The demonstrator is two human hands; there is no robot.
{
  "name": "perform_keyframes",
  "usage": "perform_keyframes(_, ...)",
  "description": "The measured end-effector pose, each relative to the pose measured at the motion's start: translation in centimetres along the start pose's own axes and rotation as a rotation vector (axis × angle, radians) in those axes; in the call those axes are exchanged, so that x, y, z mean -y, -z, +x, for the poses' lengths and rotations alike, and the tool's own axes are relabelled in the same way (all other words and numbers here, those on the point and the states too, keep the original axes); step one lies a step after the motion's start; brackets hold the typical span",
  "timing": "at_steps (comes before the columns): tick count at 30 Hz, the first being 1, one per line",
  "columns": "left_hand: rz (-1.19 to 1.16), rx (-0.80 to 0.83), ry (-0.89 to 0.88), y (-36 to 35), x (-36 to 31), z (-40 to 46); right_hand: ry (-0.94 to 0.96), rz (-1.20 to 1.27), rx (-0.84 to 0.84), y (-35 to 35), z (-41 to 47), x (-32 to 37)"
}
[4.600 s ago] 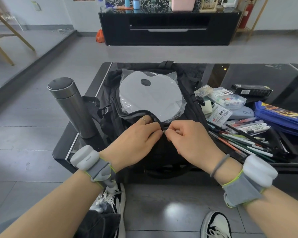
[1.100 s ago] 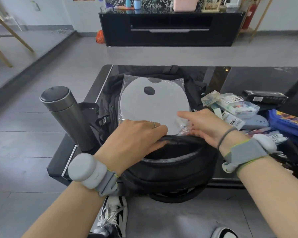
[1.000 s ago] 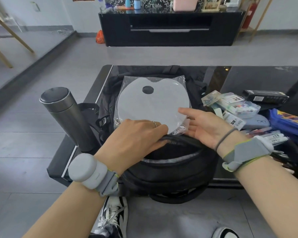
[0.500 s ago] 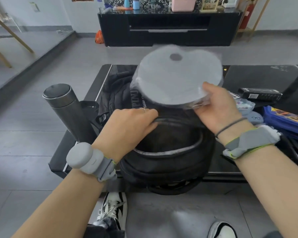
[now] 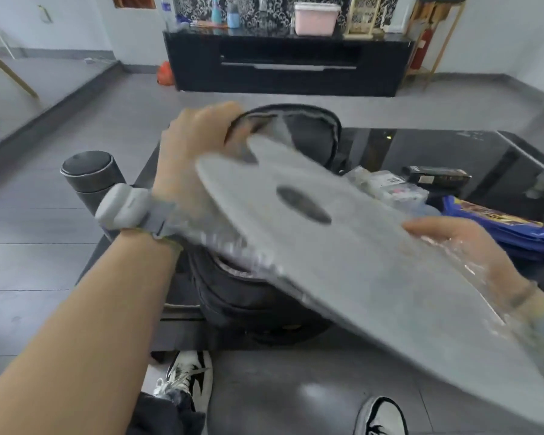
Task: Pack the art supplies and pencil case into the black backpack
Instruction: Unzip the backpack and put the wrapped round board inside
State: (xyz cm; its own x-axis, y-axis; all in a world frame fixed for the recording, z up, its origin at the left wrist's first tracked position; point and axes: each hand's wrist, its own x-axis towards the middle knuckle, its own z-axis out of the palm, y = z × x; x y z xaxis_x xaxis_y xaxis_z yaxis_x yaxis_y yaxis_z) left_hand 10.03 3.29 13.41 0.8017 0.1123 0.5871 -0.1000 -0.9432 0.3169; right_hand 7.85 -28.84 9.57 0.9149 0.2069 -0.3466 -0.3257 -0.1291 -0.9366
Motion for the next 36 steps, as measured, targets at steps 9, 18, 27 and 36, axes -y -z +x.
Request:
perform_keyframes(9, -0.066, -0.13, -0.181, 1.7, -0.7, 0.5, -0.179, 0.28, 0.08, -1.3, 1.4, -1.9)
perform_keyframes(18, -0.019, -0.174, -0.233, 2.1, -1.2, 0.2, -0.081, 0.459, 0.114, -7.1, 5.2, -2.0)
perform_keyframes(27, -0.051, -0.201, -0.278, 2.2, -1.8, -0.4, 0.037, 0.525, 0.007, -11.1, 7.8, -1.3)
perform_keyframes(36, -0.076, -0.246, -0.301, 2.7, -1.7, -0.5, 0.07, 0.558, -0.023, -12.0, 9.3, -1.4)
